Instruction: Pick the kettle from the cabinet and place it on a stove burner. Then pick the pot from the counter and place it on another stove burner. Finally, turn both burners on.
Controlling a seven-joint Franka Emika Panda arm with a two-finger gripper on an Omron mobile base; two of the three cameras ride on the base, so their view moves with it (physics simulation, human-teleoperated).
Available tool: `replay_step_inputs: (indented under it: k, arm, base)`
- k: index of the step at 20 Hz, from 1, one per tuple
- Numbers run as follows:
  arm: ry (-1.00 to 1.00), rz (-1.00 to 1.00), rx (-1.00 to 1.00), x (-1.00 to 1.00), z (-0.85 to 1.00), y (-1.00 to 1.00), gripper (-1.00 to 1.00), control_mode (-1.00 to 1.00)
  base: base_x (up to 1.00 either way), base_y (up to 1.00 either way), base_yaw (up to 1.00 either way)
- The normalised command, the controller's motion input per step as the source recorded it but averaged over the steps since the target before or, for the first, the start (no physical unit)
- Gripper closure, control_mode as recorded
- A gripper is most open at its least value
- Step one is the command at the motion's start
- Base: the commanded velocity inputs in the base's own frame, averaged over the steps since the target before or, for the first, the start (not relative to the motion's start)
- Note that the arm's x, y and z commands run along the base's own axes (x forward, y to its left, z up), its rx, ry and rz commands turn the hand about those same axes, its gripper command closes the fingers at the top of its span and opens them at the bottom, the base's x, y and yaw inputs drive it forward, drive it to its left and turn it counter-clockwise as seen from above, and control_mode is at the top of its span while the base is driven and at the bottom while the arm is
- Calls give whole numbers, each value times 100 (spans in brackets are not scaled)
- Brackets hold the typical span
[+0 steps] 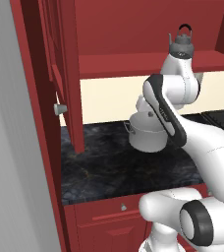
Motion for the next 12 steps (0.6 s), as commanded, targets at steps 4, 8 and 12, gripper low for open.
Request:
replay_step_inputs:
  k: [4, 8, 12]
  arm:
    - [0, 0, 0, 0, 0, -2, -100, -100]
    - [0, 0, 0, 0, 0, -1, -100, -100]
    - [0, 1, 0, -1, 0, -5, -100, -100]
  base:
    - [0, 0, 0]
    - [0, 0, 0]
    - [0, 0, 0]
